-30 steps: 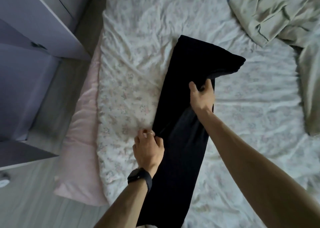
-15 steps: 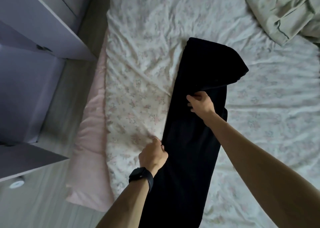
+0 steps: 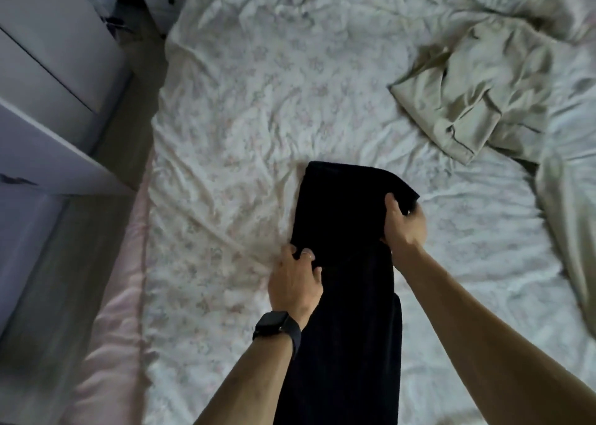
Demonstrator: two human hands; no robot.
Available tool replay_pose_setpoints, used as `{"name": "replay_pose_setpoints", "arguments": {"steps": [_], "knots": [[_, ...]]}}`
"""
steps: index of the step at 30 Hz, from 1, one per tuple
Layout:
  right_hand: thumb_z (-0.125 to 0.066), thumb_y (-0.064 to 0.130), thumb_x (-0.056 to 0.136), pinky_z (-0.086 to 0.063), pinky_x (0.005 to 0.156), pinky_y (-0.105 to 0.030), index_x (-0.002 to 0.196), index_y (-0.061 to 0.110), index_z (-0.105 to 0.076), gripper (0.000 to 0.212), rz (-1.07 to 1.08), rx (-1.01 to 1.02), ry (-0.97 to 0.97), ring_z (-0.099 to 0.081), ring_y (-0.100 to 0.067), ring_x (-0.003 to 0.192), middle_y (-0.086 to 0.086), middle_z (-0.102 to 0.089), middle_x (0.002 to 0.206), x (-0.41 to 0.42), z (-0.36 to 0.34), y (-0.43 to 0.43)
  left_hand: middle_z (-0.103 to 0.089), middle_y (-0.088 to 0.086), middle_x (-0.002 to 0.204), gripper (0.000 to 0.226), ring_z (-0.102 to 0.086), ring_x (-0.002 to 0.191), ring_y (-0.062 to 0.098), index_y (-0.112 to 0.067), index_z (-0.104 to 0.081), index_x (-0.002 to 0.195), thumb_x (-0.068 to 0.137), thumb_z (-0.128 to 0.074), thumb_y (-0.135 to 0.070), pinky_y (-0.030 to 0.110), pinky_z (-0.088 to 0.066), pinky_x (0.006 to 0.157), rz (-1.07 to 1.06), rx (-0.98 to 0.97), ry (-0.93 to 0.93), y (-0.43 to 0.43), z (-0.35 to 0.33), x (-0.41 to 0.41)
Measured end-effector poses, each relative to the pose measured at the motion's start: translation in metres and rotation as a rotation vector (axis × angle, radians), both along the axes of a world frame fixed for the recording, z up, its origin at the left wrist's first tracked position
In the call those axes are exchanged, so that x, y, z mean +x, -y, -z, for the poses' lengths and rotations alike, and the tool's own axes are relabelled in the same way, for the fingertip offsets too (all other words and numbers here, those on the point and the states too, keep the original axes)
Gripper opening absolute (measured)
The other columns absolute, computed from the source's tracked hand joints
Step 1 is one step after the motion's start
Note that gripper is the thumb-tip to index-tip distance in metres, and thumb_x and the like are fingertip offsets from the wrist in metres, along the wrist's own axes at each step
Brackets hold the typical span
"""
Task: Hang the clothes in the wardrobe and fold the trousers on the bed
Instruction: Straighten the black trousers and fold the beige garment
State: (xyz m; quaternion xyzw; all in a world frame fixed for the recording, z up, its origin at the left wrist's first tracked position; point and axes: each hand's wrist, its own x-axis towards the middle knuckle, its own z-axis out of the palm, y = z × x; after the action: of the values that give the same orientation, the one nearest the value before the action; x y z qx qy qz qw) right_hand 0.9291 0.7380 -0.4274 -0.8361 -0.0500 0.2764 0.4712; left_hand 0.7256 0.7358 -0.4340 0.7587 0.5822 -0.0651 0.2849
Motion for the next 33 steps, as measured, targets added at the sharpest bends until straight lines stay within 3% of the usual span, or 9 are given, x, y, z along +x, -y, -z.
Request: {"name": "replay_pose_setpoints", "arguments": {"steps": [5, 10, 13, 17, 20, 24, 27, 30, 33], "knots": [[-0.061, 0.047, 0.092, -0.049, 0.085, -0.033, 0.119, 0.018, -0.062, 0.040, -0.173, -0.001, 0.100, -0.065, -0.028, 0.104, 0.004, -0.067, 0.096, -0.017, -0.017, -0.077, -0.058, 0.001, 0.116, 0.019, -0.062, 0.085, 0.018, -0.014, -0.058, 0.110, 0.101, -0.049, -0.028, 0.035, -0.055, 0.079, -0.335, -0.134, 0.193, -0.034, 0.011, 0.001], [-0.062, 0.049, 0.093, -0.040, 0.110, -0.033, 0.142, 0.023, -0.055, 0.056, -0.792, -0.217, 0.032, -0.043, -0.022, 0.138, 0.001, -0.041, 0.154, -0.032, 0.000, -0.100, -0.063, 0.000, 0.099, 0.036, -0.062, 0.086, 0.021, -0.014, -0.048, 0.126, 0.091, -0.055, -0.019, 0.030, -0.044, 0.065, -0.379, -0.349, 0.177, -0.068, 0.014, 0.005], [-0.065, 0.034, 0.093, -0.046, 0.091, -0.020, 0.125, 0.026, -0.069, 0.033, -0.703, -0.097, -0.018, -0.061, -0.012, 0.118, 0.009, -0.066, 0.125, -0.028, 0.015, -0.078, -0.064, -0.005, 0.087, 0.027, -0.064, 0.074, 0.015, -0.022, -0.051, 0.110, 0.084, -0.059, -0.024, 0.030, -0.047, 0.059, -0.385, -0.358, 0.249, -0.082, 0.015, 0.008], [-0.062, 0.027, 0.090, -0.054, 0.082, -0.028, 0.101, 0.028, -0.074, 0.016, -0.345, -0.072, 0.081, -0.070, -0.008, 0.088, 0.016, -0.072, 0.089, 0.005, 0.024, -0.044, -0.061, -0.016, 0.095, 0.040, -0.061, 0.077, 0.004, -0.025, -0.050, 0.114, 0.081, -0.070, -0.038, 0.023, -0.044, 0.057, -0.336, -0.178, 0.385, -0.115, 0.017, 0.030], [-0.064, 0.035, 0.088, -0.047, 0.076, -0.026, 0.105, 0.027, -0.066, 0.018, -0.261, -0.167, 0.148, -0.064, -0.006, 0.087, 0.023, -0.064, 0.090, 0.039, 0.030, -0.031, -0.048, -0.016, 0.114, 0.061, -0.053, 0.096, 0.006, -0.023, -0.048, 0.130, 0.083, -0.072, -0.053, 0.023, -0.043, 0.075, -0.290, -0.270, 0.407, -0.145, 0.017, 0.057], [-0.064, 0.043, 0.094, -0.059, 0.083, -0.040, 0.119, 0.016, -0.063, 0.038, -0.303, -0.043, -0.279, -0.069, -0.017, 0.088, 0.003, -0.071, 0.103, 0.072, 0.040, -0.050, -0.060, -0.013, 0.099, 0.044, -0.060, 0.081, 0.006, -0.029, -0.051, 0.104, 0.081, -0.071, -0.062, 0.024, -0.046, 0.060, -0.410, -0.296, 0.485, -0.174, 0.018, 0.088], [-0.061, 0.056, 0.092, -0.056, 0.071, -0.033, 0.108, 0.019, -0.071, 0.041, -0.385, -0.041, -0.389, -0.071, -0.018, 0.080, 0.003, -0.075, 0.090, 0.087, 0.041, -0.079, -0.067, -0.006, 0.100, 0.040, -0.066, 0.087, 0.015, -0.024, -0.062, 0.105, 0.084, -0.072, -0.057, 0.028, -0.051, 0.067, -0.407, -0.289, 0.510, -0.190, 0.025, 0.100], [-0.066, 0.056, 0.090, -0.048, 0.067, -0.031, 0.100, 0.012, -0.075, 0.046, -0.446, -0.040, -0.450, -0.066, -0.018, 0.072, -0.002, -0.071, 0.081, 0.094, 0.040, -0.097, -0.074, 0.001, 0.099, 0.030, -0.072, 0.087, 0.023, -0.021, -0.072, 0.101, 0.083, -0.076, -0.044, 0.034, -0.058, 0.077, -0.586, -0.538, 0.609, -0.204, 0.024, 0.098], [-0.069, 0.051, 0.091, -0.054, 0.060, -0.028, 0.101, 0.006, -0.074, 0.046, -0.451, 0.045, -0.274, -0.070, -0.013, 0.069, 0.001, -0.074, 0.080, 0.096, 0.038, -0.106, -0.078, 0.003, 0.095, 0.008, -0.076, 0.084, 0.022, -0.024, -0.081, 0.085, 0.085, -0.076, -0.030, 0.035, -0.058, 0.078, -0.581, -0.636, 0.695, -0.216, 0.022, 0.092]]}}
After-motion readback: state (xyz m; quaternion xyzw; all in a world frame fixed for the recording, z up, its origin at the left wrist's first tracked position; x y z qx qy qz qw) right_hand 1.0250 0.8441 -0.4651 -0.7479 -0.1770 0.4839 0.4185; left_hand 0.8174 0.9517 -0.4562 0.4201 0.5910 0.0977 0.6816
